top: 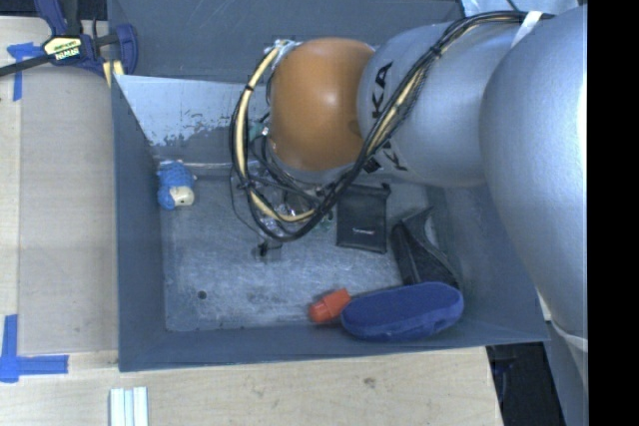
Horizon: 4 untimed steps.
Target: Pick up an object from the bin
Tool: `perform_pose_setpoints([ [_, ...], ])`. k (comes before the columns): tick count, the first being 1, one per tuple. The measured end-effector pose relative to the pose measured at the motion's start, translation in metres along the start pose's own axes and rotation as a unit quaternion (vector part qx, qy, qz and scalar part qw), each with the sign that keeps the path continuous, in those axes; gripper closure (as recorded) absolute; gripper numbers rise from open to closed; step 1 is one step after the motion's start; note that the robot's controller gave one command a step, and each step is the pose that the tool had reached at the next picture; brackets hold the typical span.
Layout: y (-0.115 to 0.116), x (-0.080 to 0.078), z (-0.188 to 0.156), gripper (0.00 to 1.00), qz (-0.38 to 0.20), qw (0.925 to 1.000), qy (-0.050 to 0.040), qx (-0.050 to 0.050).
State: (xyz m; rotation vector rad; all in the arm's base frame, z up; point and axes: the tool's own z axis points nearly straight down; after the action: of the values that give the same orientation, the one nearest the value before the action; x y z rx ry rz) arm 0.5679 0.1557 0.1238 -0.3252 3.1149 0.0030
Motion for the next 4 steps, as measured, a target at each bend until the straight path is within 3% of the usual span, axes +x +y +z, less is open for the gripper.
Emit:
perform_pose_setpoints([
  [1,0.001,-0.032,-0.007,0.00,-0.132,0.9913,0.0018,0.000],
  [2,0.030,-0.069,0.007,0.00,-0.093,0.9956,0.0021,-0.001],
  [3,0.061,-0.076,0.054,0.00,-0.126,0.9920,0.0019,0.002],
  [4,0.062,-0.075,0.054,1.00,-0.125,0.9921,0.0032,0.000],
])
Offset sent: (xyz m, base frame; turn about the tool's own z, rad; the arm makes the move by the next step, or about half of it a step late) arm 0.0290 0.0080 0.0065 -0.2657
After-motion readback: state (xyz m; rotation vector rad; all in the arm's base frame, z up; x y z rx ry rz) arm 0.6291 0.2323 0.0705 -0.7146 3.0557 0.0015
